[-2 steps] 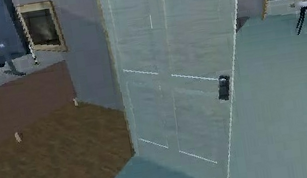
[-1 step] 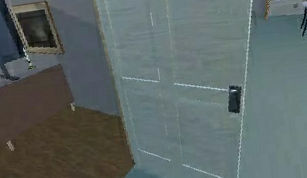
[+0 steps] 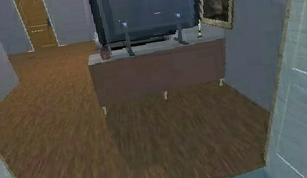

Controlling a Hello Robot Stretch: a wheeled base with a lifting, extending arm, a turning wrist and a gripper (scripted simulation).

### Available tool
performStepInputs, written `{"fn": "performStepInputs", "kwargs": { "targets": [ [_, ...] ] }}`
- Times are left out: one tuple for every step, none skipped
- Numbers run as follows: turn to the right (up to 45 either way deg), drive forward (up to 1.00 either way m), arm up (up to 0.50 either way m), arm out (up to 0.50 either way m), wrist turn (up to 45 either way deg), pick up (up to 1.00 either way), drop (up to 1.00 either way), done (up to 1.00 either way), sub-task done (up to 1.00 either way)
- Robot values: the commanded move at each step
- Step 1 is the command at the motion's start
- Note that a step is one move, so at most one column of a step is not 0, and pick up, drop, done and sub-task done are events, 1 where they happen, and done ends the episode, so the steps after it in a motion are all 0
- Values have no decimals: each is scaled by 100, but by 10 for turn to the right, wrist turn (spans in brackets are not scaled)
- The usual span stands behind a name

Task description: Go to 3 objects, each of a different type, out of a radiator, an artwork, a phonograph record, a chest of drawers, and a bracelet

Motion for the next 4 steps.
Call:
{"fn": "performStepInputs", "kwargs": {
  "targets": [
    [-90,0,0,0,0,0,0,0,0],
    [0,30,0,0,0,0,0,0,0],
    [0,100,0,0,0,0,0,0,0],
    [-300,0,0,0,0,0,0,0,0]
  ]
}}
